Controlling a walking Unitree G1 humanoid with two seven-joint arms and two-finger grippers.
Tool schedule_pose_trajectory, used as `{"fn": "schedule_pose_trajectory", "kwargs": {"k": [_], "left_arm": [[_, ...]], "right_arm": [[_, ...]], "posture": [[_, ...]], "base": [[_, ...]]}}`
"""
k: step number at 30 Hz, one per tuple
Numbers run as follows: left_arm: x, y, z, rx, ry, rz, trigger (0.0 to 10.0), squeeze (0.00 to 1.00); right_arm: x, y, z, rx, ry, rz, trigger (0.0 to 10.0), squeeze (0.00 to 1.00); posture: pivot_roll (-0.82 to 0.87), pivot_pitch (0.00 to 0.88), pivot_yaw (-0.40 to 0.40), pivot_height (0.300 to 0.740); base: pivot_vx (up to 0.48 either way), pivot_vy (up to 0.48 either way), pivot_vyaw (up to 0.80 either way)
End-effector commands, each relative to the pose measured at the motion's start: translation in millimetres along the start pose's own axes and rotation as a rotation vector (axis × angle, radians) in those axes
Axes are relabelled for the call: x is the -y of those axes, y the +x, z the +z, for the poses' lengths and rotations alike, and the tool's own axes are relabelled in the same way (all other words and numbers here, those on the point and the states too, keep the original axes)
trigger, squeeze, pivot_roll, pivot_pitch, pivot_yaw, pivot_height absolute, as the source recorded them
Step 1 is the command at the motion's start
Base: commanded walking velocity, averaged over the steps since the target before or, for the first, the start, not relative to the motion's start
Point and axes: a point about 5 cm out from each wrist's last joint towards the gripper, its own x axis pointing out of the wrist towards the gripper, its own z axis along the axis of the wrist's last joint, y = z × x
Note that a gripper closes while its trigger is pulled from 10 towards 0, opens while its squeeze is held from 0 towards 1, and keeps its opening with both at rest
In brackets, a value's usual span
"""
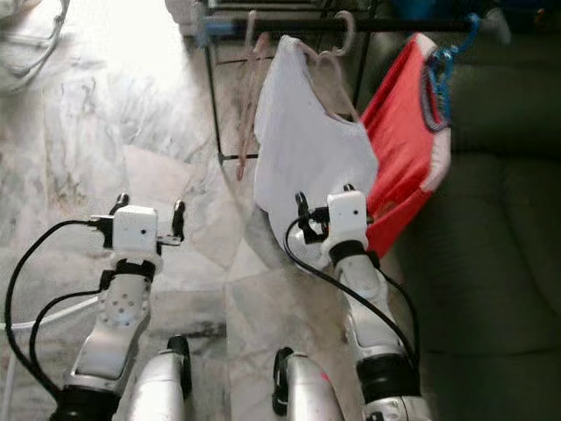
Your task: Hang hanger
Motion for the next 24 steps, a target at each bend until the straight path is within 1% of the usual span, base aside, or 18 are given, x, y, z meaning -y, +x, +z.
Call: {"fn": "schedule_pose_trajectory", "kwargs": {"k": [1,5,12,18,24], "left_arm": [[2.5,-3.3,-1.8,-0.010,0.037,-0.001,10.0,0.00],[0.7,-2.5,-1.7,-0.016,0.018,0.003,10.0,0.00],[-0.3,-2.5,-1.6,-0.013,0.018,0.001,10.0,0.00],[4.1,-4.1,-1.4,-0.017,0.017,0.013,10.0,0.00],[4.2,-4.3,-1.5,-0.019,0.016,0.018,10.0,0.00]], "right_arm": [[-1.8,-1.3,1.9,0.009,0.013,0.006,10.0,0.00],[-1.6,0.3,3.1,0.011,0.017,0.007,10.0,0.00],[-2.5,0.8,3.2,0.009,0.024,0.011,10.0,0.00],[-4.5,0.8,4.1,0.010,0.028,0.020,10.0,0.00],[-4.4,2.1,4.9,0.012,0.028,0.021,10.0,0.00]], "posture": [[0.02,0.294,-0.083,0.740],[0.02,0.296,-0.084,0.740],[0.02,0.298,-0.082,0.740],[0.02,0.299,-0.087,0.740],[0.02,0.299,-0.087,0.740]], "base": [[0.000,0.000,0.80],[0.000,0.000,0.80],[0.000,0.000,0.80],[0.000,0.000,0.80],[0.000,0.000,0.80]]}}
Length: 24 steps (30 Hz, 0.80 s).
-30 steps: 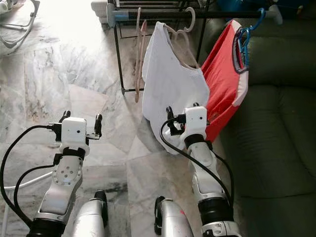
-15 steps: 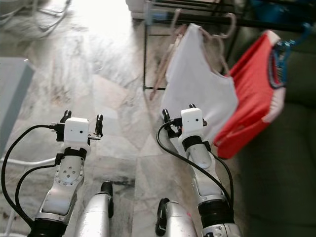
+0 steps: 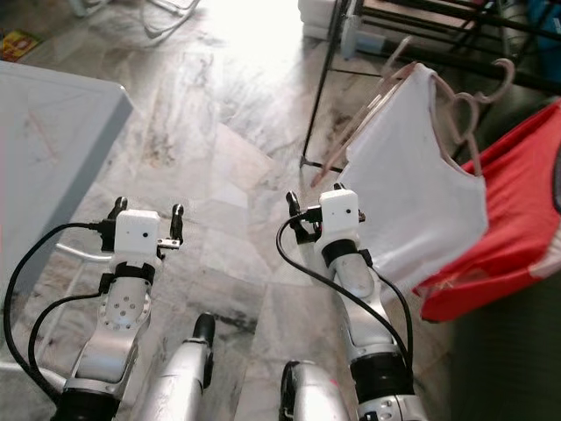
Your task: Hang hanger
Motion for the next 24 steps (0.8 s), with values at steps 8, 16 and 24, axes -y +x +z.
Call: {"fn": "schedule_pose_trajectory", "kwargs": {"k": [8,16,24], "left_arm": [[1.4,-3.2,-1.6,-0.010,0.010,0.001,10.0,0.00],[2.0,-2.3,-1.3,-0.010,0.011,-0.003,10.0,0.00],[2.2,-1.8,0.0,-0.005,-0.008,-0.001,10.0,0.00]], "right_arm": [[-0.9,-0.5,0.4,-0.009,0.027,-0.003,10.0,0.00],[-1.2,0.3,0.9,-0.008,0.026,-0.003,10.0,0.00],[-1.7,0.8,0.9,-0.009,0.027,-0.003,10.0,0.00]], "posture": [[0.02,0.300,-0.085,0.740],[0.02,0.299,-0.083,0.740],[0.02,0.300,-0.082,0.740]], "base": [[0.000,0.000,0.80],[0.000,0.000,0.80],[0.000,0.000,0.80]]}}
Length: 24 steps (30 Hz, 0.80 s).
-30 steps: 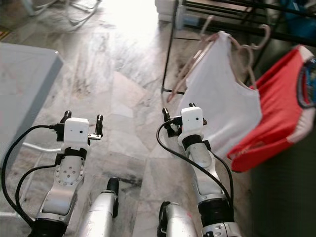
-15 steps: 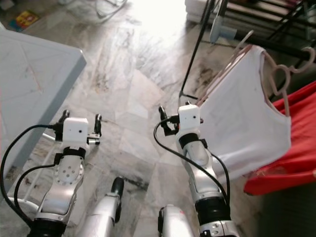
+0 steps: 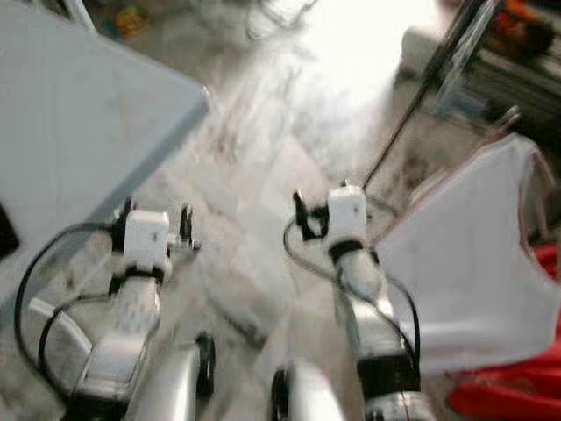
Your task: Hang hanger
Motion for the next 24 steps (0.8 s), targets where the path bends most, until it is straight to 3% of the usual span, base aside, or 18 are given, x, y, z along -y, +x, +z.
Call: {"fn": "schedule_pose_trajectory", "kwargs": {"k": [1,19,24], "left_arm": [[2.1,-3.8,-3.5,-0.018,-0.012,0.007,10.0,0.00],[-2.9,0.0,6.4,-0.001,-0.048,0.026,10.0,0.00],[-1.5,0.7,3.6,-0.015,-0.040,0.017,10.0,0.00]], "right_arm": [[4.5,-3.8,-5.1,-0.024,-0.004,-0.014,10.0,0.00],[5.9,-4.0,-5.4,-0.022,-0.009,-0.011,10.0,0.00],[3.9,-2.2,-4.5,-0.017,0.001,-0.006,10.0,0.00]], "posture": [[0.02,0.297,-0.081,0.740],[0.03,0.301,-0.082,0.740],[0.03,0.300,-0.083,0.740]], "base": [[0.000,0.000,0.80],[0.000,0.000,0.80],[0.000,0.102,0.31]]}}
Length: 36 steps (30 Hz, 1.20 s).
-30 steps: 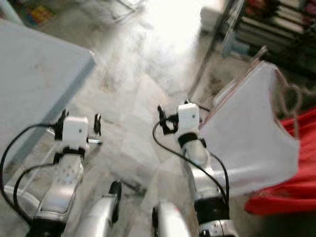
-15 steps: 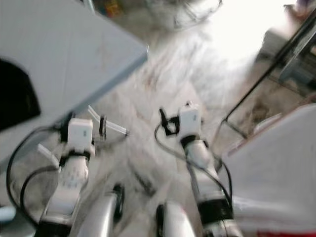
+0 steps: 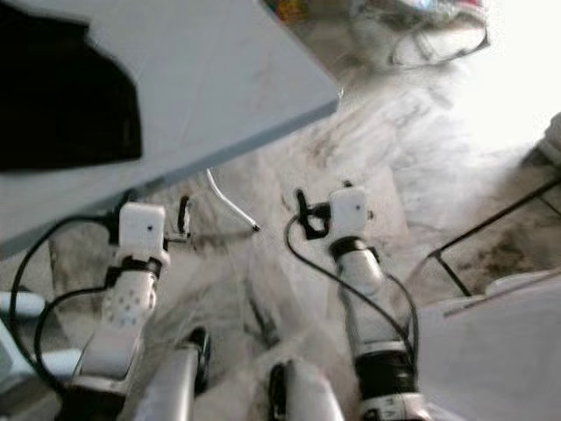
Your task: Hang hanger
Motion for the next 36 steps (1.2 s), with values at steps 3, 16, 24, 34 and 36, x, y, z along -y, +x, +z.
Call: {"fn": "schedule_pose_trajectory", "kwargs": {"k": [3,16,24,34,36], "left_arm": [[-0.8,-2.0,-5.8,-0.036,0.009,0.007,10.0,0.00],[2.0,-2.5,-4.5,-0.030,0.005,0.003,10.0,0.00],[3.7,-5.8,-5.4,-0.027,0.002,-0.023,10.0,0.00],[4.2,-5.7,-5.9,-0.026,0.014,-0.026,10.0,0.00],[4.3,-5.6,-6.2,-0.027,0.016,-0.026,10.0,0.00]], "right_arm": [[10.7,-4.3,-4.8,-0.021,0.002,-0.031,10.0,0.00],[13.1,-5.1,-6.1,-0.024,0.001,-0.034,10.0,0.00],[12.0,-6.1,-7.5,-0.028,0.001,-0.033,10.0,0.00],[12.1,-7.0,-8.1,-0.029,0.000,-0.033,10.0,0.00],[12.2,-6.9,-8.0,-0.029,0.000,-0.033,10.0,0.00]], "posture": [[0.03,0.299,-0.083,0.740],[0.02,0.298,-0.085,0.740],[0.02,0.299,-0.084,0.740],[0.02,0.300,-0.083,0.740],[0.02,0.300,-0.083,0.740]], "base": [[0.000,0.480,0.00],[0.000,0.468,0.00],[-0.092,-0.144,0.00],[-0.363,-0.312,0.00],[-0.345,-0.334,0.00]]}}
